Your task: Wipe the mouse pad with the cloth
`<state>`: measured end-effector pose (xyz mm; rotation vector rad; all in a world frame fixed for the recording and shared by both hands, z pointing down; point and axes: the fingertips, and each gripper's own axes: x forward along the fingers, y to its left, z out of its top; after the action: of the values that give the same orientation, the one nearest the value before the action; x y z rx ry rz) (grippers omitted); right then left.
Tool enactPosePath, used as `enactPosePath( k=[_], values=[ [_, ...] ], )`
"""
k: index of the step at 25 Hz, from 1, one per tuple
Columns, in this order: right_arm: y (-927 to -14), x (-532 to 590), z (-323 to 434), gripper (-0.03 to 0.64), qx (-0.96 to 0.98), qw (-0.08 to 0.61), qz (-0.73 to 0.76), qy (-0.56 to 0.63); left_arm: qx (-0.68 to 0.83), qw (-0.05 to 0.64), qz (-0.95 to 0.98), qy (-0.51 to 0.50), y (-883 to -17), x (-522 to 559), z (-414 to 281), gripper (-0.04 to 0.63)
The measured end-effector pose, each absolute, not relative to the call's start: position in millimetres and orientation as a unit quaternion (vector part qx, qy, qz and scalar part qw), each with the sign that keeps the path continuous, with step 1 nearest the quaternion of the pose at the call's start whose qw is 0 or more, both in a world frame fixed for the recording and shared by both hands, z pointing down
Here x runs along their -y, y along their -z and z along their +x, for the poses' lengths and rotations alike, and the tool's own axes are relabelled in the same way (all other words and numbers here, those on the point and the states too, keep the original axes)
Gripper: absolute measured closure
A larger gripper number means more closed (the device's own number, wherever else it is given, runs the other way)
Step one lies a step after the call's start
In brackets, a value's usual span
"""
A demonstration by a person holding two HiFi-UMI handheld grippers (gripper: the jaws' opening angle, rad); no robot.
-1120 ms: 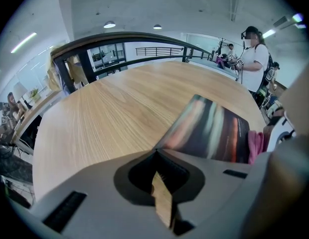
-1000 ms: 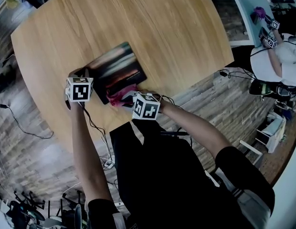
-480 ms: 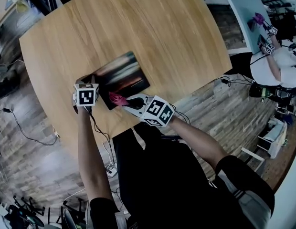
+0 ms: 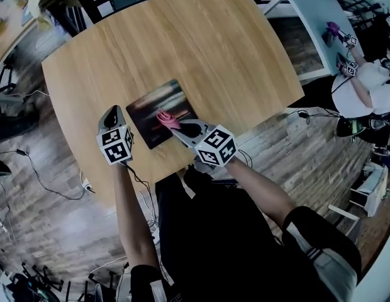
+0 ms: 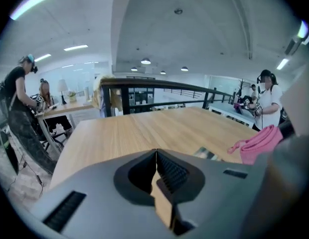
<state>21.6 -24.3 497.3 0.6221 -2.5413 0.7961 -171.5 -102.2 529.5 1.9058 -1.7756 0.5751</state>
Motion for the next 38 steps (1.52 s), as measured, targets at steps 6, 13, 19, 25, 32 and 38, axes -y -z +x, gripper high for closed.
enactPosePath(
  k=[6, 13, 19, 25, 32, 38],
  values=[
    [-467.7, 34.9, 27.9, 0.563, 0.916, 0.179, 0.253, -0.256, 0.697, 0.175, 0.676, -0.163, -458.4, 70.7, -161.4, 0.571],
    [-440.6, 27.4, 42.9, 0.563, 0.917, 0.159, 0.267, -0.249, 0.712, 0.134, 0.679, -0.116, -393.1, 35.6, -120.5, 0.571],
    [-407.4, 14.3, 60.8, 0.562, 0.921, 0.122, 0.278, -0.247, 0.706, 0.108, 0.695, -0.08, -341.6, 3.1, -75.9, 0.571],
    [-373.1, 0.4, 74.9, 0.563, 0.926, 0.093, 0.279, -0.237, 0.726, 0.072, 0.681, -0.062, -303.0, -31.4, -47.8, 0.571],
    [-341.0, -17.8, 79.8, 0.561, 0.93, 0.071, 0.289, -0.216, 0.739, 0.065, 0.669, -0.04, -277.1, -74.1, -38.7, 0.571],
    [-326.4, -40.1, 85.6, 0.563, 0.93, 0.06, 0.301, -0.202, 0.747, 0.066, 0.661, -0.025, -269.1, -107.4, -46.7, 0.571]
  ],
)
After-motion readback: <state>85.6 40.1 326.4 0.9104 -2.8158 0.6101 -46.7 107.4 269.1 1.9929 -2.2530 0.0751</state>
